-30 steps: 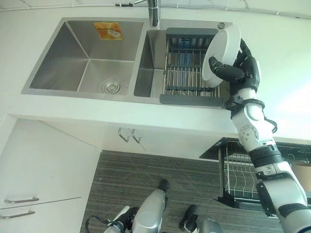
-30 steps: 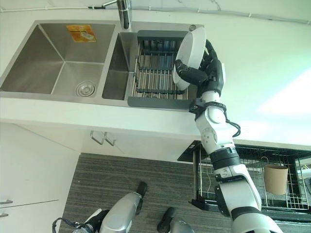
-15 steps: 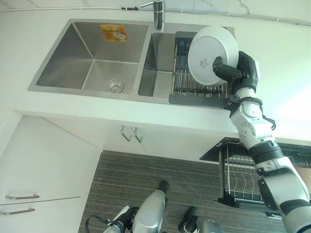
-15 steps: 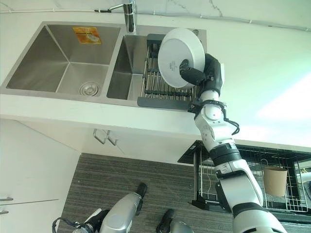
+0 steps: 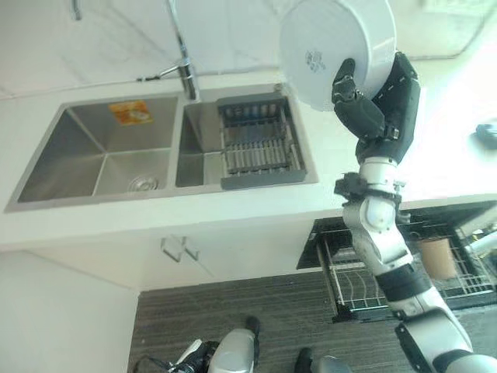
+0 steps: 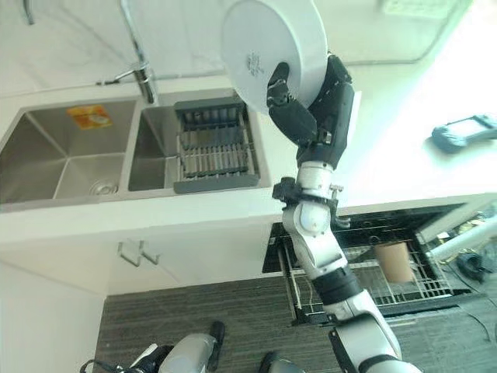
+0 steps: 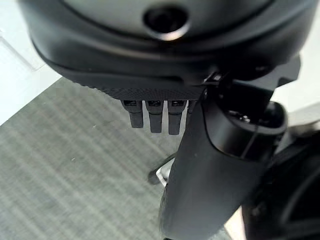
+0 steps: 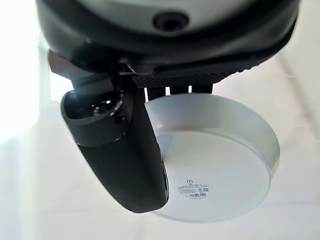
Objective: Place the dishes in the dishwasher.
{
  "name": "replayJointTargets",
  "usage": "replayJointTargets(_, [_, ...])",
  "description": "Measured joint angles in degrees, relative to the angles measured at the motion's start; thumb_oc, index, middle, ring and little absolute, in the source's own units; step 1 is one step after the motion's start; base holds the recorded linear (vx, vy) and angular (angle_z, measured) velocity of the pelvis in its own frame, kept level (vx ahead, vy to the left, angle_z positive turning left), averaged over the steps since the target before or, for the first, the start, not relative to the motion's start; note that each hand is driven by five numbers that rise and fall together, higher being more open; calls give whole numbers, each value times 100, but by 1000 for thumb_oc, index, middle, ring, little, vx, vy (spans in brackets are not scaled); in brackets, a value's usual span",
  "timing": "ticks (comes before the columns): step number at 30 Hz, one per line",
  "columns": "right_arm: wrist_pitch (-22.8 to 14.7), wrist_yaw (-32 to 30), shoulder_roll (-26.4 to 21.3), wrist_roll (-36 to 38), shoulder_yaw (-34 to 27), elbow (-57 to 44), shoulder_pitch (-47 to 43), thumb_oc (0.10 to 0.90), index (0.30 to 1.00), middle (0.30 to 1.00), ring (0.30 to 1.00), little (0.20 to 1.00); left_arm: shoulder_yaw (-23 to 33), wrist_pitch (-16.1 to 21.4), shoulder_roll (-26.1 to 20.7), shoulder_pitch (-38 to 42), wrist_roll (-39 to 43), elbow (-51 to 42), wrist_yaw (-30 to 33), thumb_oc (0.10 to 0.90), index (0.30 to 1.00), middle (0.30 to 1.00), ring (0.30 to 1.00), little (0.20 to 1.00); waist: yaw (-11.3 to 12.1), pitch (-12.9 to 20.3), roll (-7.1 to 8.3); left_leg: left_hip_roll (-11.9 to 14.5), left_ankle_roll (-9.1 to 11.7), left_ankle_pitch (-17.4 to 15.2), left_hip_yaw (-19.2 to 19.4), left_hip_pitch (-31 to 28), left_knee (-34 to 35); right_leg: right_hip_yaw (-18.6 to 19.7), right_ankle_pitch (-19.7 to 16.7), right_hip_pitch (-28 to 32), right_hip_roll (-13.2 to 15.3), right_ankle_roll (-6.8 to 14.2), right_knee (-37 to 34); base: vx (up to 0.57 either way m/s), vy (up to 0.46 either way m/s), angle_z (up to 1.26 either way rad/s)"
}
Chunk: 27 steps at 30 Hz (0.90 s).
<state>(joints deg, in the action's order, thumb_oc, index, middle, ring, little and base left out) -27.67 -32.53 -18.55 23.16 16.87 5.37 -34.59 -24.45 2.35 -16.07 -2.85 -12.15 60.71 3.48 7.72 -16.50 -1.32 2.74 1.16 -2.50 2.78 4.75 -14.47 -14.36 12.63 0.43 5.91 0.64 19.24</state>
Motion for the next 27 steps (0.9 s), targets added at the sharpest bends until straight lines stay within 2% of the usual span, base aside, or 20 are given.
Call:
replayJointTargets(2, [-161,-38,36,-19,-2,-142,146,400,300,300,300,300,7,-26,21,-16,34,175,-6,800,900,900,900,900,-210,161,31,59,21,11,114,-7,29,106,-25,-83,-41,-13,20,-96,-51,-40])
replayJointTargets(7, [-220,-46,-44,-54,-28,-606,545,400,300,300,300,300,129,-163,109,-62,80,405,-53,800,900,900,900,900,-485,324,35,240,71,38,575,-96,135,433,-70,-357,-115,-26,85,-74,-39,-56])
replayJointTargets(9, [-205,35,-295,-52,-115,-1186,1210,400,300,300,300,300,217,-374,148,-55,145,538,-169,800,900,900,900,900,-785,363,43,335,109,46,842,-213,206,540,-182,-455,-143,6,77,-66,-37,-81])
replayJointTargets(10, [-205,52,-403,-52,-175,-1364,1469,400,300,300,300,300,225,-400,165,-56,243,606,-171,800,900,900,900,900,-874,381,42,344,126,35,839,-235,207,596,-190,-467,-164,2,78,-62,-32,-56])
replayJointTargets(11, [-159,146,-497,-50,-346,-1558,1781,400,300,300,300,300,241,-463,180,-57,310,678,-179,800,900,900,900,900,-970,396,53,397,143,26,1004,-288,249,729,-214,-505,-224,38,73,-29,-12,-68])
replayJointTargets(12, [-121,276,-653,-46,-526,-1796,2200,400,300,300,300,300,371,-499,196,-113,472,713,-181,800,900,900,900,900,-933,419,73,422,158,12,1156,-360,307,878,-235,-565,-254,58,68,-21,0,-94])
replayJointTargets(13, [-113,355,-744,-30,-718,-1827,2459,400,300,300,300,300,447,-522,215,-171,513,728,-176,800,900,900,900,900,-1021,438,76,469,168,-38,1269,-404,310,892,-277,-615,-237,12,65,-36,-8,-94])
replayJointTargets(15, [-83,393,-770,178,-1191,-1817,2880,400,300,300,300,300,443,-612,227,-249,506,731,-175,800,900,900,900,900,-1347,456,71,478,168,-63,1277,-425,310,910,-304,-625,-246,14,63,-57,-12,-40])
replayJointTargets(16, [-75,417,-771,314,-1459,-1792,3091,400,300,300,300,300,444,-613,234,-287,515,728,-174,800,900,900,900,900,-1438,481,58,486,170,-63,1316,-422,322,952,-318,-665,-264,10,66,-55,-3,-21])
replayJointTargets(18, [-81,683,-787,562,-1811,-1714,3652,400,300,300,300,300,459,-616,248,-344,523,726,-169,800,900,900,900,900,-1422,572,41,513,186,-50,1427,-419,380,1056,-360,-753,-326,4,61,-46,1,-29])
replayJointTargets(20, [-74,964,-783,793,-1801,-1467,3880,400,300,300,300,300,459,-631,268,-387,523,730,-166,800,900,900,900,900,-1583,578,42,518,197,-43,1444,-418,395,1096,-369,-788,-351,-1,65,-34,7,-15])
replayJointTargets(22, [-71,1273,-762,899,-1800,-1127,4041,400,300,300,300,300,506,-635,296,-430,526,729,-163,800,900,900,900,900,-1632,592,19,533,179,-54,1451,-420,399,1112,-376,-796,-362,2,67,-13,5,-3])
replayJointTargets(27, [-32,1818,-663,908,-1633,-682,4091,400,300,300,300,300,552,-646,330,-470,745,709,-161,800,900,900,900,900,-1562,617,-21,502,163,-46,1433,-406,463,1111,-381,-837,-323,5,76,-7,8,0])
